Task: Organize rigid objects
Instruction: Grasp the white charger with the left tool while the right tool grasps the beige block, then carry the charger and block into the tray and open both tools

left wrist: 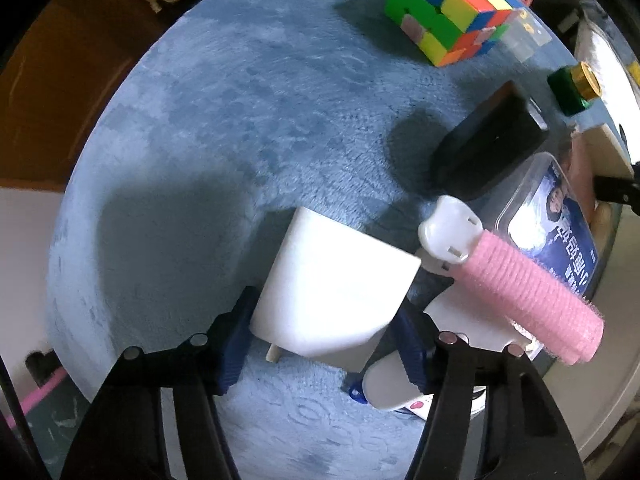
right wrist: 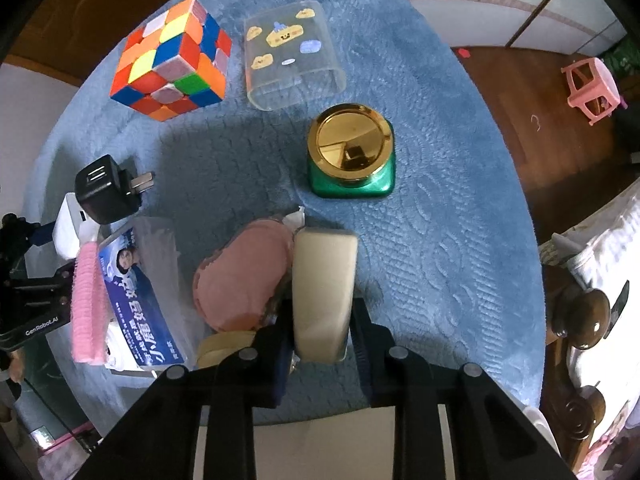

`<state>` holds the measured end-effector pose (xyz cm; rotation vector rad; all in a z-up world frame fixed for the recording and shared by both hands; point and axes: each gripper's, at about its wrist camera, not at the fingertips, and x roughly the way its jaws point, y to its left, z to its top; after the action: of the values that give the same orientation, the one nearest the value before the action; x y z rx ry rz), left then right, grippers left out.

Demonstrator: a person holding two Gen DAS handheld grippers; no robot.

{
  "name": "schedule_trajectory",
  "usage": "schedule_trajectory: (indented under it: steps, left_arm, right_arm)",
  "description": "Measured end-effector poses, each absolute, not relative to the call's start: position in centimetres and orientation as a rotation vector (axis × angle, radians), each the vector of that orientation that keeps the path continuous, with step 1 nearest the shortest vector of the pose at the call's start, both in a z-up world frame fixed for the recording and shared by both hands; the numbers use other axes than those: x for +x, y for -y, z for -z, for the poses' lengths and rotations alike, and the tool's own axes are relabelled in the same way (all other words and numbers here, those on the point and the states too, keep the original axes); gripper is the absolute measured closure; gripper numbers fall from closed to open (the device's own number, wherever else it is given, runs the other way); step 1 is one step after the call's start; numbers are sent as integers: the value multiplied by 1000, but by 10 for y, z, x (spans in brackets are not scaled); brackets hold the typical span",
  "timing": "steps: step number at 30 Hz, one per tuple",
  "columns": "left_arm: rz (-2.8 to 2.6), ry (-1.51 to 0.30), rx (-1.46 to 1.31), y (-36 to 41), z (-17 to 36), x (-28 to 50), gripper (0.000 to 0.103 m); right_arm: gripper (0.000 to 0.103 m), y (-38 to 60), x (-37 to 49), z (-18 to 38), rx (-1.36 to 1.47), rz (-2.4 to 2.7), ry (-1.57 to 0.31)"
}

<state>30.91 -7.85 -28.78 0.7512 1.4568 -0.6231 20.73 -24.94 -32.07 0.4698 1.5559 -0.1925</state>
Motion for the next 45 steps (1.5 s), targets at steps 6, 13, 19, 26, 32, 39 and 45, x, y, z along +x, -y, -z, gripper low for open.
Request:
schedule_trajectory:
  steps: [6,13,19,26,32,39,45]
  left_arm:
    - [526,-1449,662,53,274,304,41]
    - [464,-1394,514,16,209,284,42]
    - [466,-1300,437,29,137,225,42]
    - [471,-1229,357,42,78,148,43]
    - [454,-1299,264,52,91,81,44]
    - [387,-1413,215,65,158,31,44]
    - [327,-1418,215,80,204,15,44]
  right_arm:
    - [77,258,193,297,515,141,-1487]
    - [78,257,175,252,509,62,-1377]
    - [78,246,148,189,448,-67,-1262]
    - [78,226,95,123,285,-167,-1164]
    - [78,213,41,124,167,-203,-1169]
    - [78,210,12,190,120,-165,-1303]
    - [78,204,10,240,68,-122,-1400]
